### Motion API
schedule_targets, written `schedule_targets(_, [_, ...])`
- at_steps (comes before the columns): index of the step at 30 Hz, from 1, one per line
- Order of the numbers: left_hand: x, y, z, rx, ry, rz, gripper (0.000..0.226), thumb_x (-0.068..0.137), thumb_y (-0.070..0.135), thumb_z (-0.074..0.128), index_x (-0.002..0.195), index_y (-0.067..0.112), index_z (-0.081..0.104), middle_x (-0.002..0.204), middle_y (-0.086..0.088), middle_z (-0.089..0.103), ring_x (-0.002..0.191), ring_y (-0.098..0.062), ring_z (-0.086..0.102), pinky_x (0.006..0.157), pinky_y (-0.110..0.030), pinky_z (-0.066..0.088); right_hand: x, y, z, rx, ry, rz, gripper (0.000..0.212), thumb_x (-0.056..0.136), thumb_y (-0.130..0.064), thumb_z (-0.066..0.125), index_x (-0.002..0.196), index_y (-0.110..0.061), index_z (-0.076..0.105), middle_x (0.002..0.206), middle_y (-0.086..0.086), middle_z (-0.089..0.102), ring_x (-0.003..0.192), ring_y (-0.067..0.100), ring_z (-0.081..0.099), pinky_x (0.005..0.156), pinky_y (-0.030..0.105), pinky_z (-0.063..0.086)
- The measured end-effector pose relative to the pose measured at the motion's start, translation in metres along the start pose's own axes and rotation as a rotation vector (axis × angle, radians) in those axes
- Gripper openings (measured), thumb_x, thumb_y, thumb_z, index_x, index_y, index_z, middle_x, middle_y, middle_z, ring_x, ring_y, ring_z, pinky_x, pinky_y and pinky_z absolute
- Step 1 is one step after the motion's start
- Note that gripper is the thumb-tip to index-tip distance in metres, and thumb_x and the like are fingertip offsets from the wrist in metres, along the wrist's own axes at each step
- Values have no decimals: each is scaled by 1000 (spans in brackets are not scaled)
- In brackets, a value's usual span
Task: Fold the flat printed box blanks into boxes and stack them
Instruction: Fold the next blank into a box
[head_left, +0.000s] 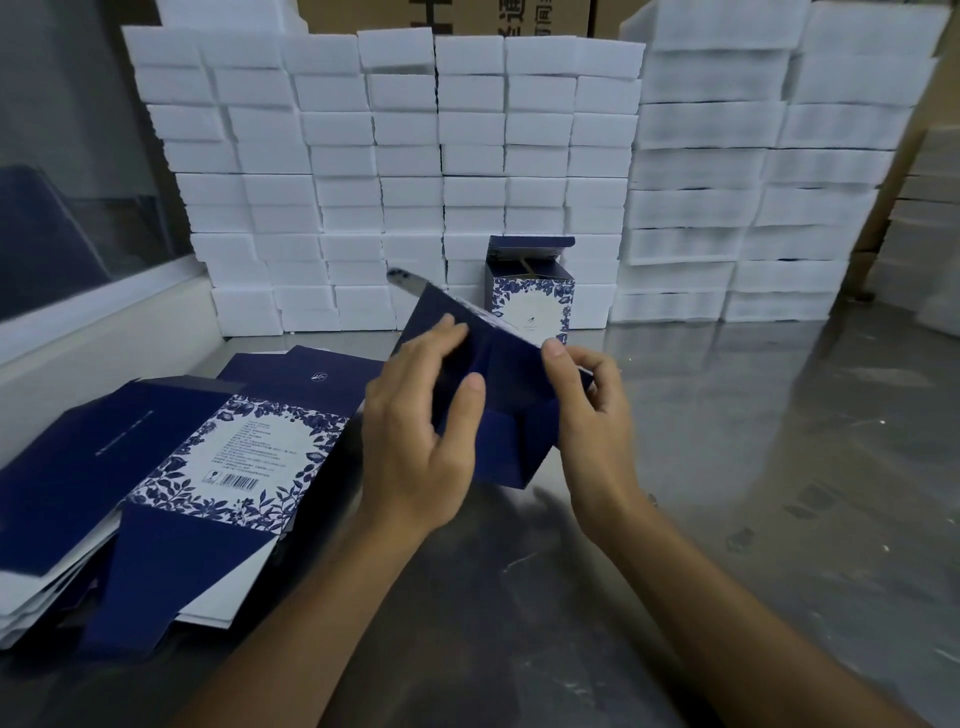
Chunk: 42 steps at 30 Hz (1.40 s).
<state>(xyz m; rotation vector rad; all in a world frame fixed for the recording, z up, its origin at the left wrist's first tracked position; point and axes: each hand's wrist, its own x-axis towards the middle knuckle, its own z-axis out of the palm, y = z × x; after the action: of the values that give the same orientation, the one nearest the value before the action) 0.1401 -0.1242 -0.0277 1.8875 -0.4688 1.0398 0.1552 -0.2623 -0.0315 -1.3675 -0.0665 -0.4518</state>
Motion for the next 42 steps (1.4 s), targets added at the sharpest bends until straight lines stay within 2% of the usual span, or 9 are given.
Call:
schedule_targets(5, [-1, -1, 4, 186, -151, 175, 41, 97, 14, 47, 136, 15, 57, 147, 3, 49, 142, -16, 38, 109, -40, 34, 0, -2, 3, -11, 5, 180, 87, 45, -83, 69, 110, -26, 55, 112, -6, 68, 99, 6, 69, 94, 41, 56])
schedule_targets(15, [-8, 1, 16, 204, -52, 207, 35, 97, 16, 45, 126, 9, 63, 147, -7, 48, 140, -21, 41, 113, -41, 32, 2, 5, 2, 126, -6, 360, 82, 55, -74, 68, 119, -24, 60, 113, 0, 73, 99, 16, 72, 83, 40, 61])
schedule_targets(20, [0, -2, 15, -294, 98, -495, 81, 68, 65, 62, 137, 38, 31, 150, 4, 31, 137, -10, 36, 113, -39, 33, 4, 11, 1, 285, 37, 409, 66, 64, -68, 63, 118, -29, 64, 102, -7, 75, 103, 19, 70, 69, 36, 60])
schedule_targets(25, [7, -20, 6, -800, -92, -969, 99, 49, 70, 83, 133, 36, 43, 120, -1, 69, 103, -24, 70, 81, -57, 57, 9, 19, 1, 311, 24, 380, 61, 68, -60, 62, 116, -23, 66, 85, -10, 73, 102, 21, 68, 78, 40, 53])
schedule_targets(29, [5, -24, 8, -709, -62, -884, 105, 42, 59, 89, 129, 44, 33, 114, 1, 69, 97, -17, 72, 83, -47, 58, 12, 23, -3, 263, 23, 417, 39, 89, -48, 57, 118, -23, 65, 107, -1, 74, 105, 23, 70, 93, 47, 57])
schedule_targets(33, [3, -24, 6, -192, -5, -614, 117, 39, 56, 88, 133, 50, 20, 137, 8, 44, 119, -9, 51, 101, -35, 46, 12, 25, -5, 16, 42, 302, 28, 93, -23, 63, 120, -27, 53, 114, 1, 67, 80, 12, 71, 65, 27, 57])
schedule_targets(35, [3, -28, 2, 7, 22, -466, 125, 42, 50, 91, 141, 46, 15, 147, 10, 34, 125, -3, 37, 103, -28, 34, 13, 25, -6, -204, 48, 186, 33, 92, -21, 67, 121, -26, 52, 120, -1, 60, 94, 15, 65, 74, 26, 51])
schedule_targets(38, [2, -38, -3, 156, 22, -322, 130, 47, 39, 95, 149, 37, 13, 151, 11, 27, 138, -9, 29, 111, -29, 27, 16, 20, -7, -224, -34, 143, 3, 96, -22, 65, 98, -21, 63, 101, 3, 71, 88, 14, 70, 65, 18, 48])
schedule_targets(42, [-2, -42, -4, 269, -3, -203, 131, 48, 33, 96, 151, 25, 15, 153, -1, 27, 142, -23, 28, 115, -48, 31, 12, 16, -5, -169, -196, 150, 26, 98, -36, 62, 91, -11, 67, 71, -3, 72, 60, 7, 67, 54, 15, 48])
